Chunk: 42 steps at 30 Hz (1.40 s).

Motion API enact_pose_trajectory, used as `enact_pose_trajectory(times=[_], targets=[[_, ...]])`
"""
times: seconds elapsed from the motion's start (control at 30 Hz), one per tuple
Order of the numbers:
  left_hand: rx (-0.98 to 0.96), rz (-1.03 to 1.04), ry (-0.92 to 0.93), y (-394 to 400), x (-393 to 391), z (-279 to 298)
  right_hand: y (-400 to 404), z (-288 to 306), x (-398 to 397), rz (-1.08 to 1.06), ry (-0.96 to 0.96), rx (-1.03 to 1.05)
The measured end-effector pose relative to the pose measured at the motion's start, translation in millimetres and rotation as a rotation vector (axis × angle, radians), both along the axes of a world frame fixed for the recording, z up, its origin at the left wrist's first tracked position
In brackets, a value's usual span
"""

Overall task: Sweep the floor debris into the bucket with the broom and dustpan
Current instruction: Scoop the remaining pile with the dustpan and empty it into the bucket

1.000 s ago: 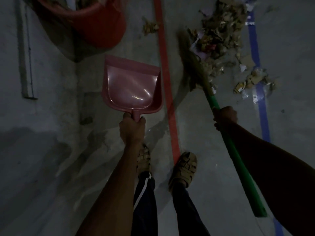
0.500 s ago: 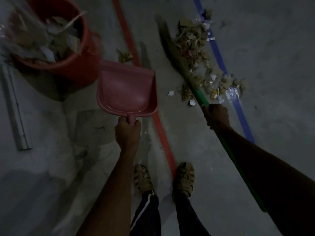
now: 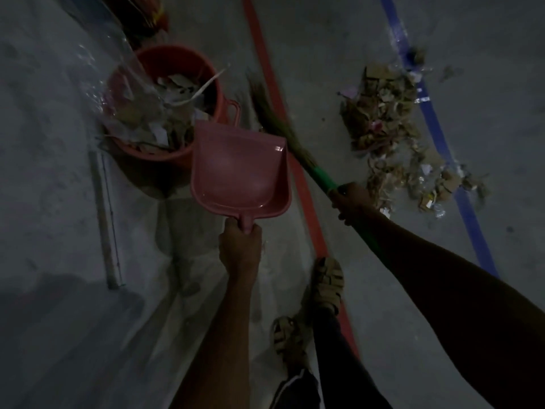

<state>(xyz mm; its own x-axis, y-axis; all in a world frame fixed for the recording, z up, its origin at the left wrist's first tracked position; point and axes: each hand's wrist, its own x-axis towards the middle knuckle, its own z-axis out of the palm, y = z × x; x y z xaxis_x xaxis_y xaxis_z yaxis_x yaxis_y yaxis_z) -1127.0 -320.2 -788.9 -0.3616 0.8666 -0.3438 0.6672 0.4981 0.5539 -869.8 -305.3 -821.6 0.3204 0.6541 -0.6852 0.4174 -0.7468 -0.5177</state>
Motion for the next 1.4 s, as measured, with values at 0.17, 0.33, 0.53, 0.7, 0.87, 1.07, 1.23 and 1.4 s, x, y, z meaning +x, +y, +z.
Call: enact_pose_trajectory(times=[0.17, 0.33, 0.53, 0.7, 0.87, 1.07, 1.23, 1.4], targets=[[0.03, 0.016, -0.034, 16, -5, -24, 58, -30, -25, 0.072, 0.024, -0.051], [-0.018, 0.035, -0.087, 27, -8, -42, 82, -64, -28, -0.009, -0.018, -0.154], [-0.005, 0.017, -0.114, 28, -3, -48, 58, -82, 7, -0.282, -0.002, -0.172], [-0.012, -0.028, -0.101, 30, 9, -53, 27, -76, 54, -0.491, 0.017, -0.202], [-0.038, -0.133, 0.032, 35, 37, -40, 1, -55, 97, -0.441, -0.11, -0.217], [-0.044, -0.263, 0.118, 42, 86, -15, -34, -37, 130, -0.445, -0.177, -0.162], [-0.071, -0.351, 0.143, 61, 128, -5, -50, -21, 156, -0.414, -0.249, -0.062], [-0.097, -0.464, 0.157, 91, 168, 0, -39, -7, 188, -0.405, -0.315, 0.038]])
